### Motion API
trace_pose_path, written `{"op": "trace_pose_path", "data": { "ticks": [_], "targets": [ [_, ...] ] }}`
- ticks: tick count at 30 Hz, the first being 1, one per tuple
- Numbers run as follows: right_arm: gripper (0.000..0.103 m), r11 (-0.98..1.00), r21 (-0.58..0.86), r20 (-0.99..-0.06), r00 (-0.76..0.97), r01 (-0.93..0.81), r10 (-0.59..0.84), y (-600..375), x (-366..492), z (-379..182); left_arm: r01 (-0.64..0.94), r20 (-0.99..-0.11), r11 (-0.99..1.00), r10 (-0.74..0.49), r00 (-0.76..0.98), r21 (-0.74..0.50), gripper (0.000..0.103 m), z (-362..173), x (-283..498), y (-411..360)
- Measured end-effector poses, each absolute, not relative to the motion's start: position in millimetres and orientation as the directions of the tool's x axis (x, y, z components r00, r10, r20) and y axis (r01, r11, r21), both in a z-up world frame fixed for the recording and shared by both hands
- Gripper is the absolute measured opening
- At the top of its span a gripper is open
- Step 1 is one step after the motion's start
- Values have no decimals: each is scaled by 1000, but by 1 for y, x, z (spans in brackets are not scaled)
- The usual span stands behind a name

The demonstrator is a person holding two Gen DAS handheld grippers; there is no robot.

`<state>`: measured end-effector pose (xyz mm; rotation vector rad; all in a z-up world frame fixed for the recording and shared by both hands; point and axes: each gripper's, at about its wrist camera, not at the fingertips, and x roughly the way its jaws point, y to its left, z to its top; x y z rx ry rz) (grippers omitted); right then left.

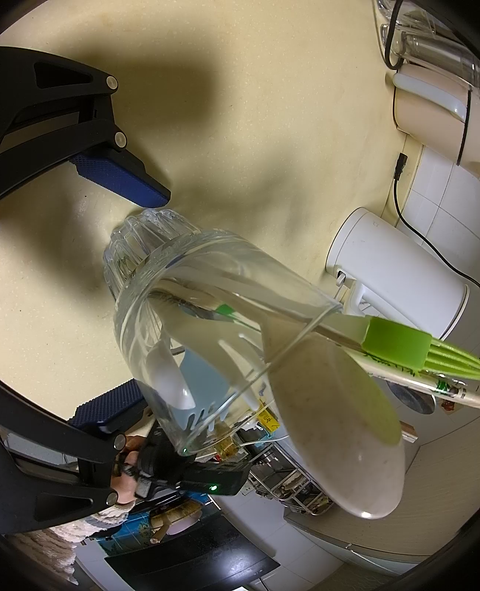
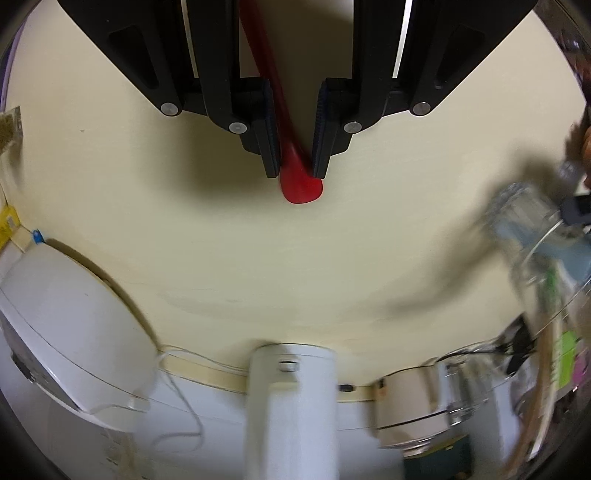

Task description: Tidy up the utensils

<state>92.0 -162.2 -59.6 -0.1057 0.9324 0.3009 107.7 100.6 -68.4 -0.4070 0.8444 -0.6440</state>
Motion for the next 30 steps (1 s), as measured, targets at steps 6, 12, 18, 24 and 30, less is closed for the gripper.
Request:
{"op": "trace_pose_path", "data": {
  "ticks": [6, 12, 18, 24, 30],
  "targets": [
    [17, 926, 57, -797, 541, -373, 268, -136, 74, -58, 360, -556, 740, -668, 494, -569, 94, -69, 108, 101],
    [17, 891, 86, -794, 508, -447, 332, -109, 55, -54, 360, -556, 739, -668, 494, -569, 94, -69, 108, 101],
    [17, 855, 112, -794, 471, -507, 384, -92, 39, -51, 360, -556, 739, -668, 494, -569, 94, -69, 108, 101],
    [18, 848, 109, -792, 471, -519, 389, -88, 33, -51, 360, -556, 739, -669, 494, -569, 94, -69, 108, 101],
    [21, 865, 148, -771, 492, -480, 405, -99, 33, -44, 360, -555, 739, -669, 494, -569, 94, -69, 108, 101]
  ]
}}
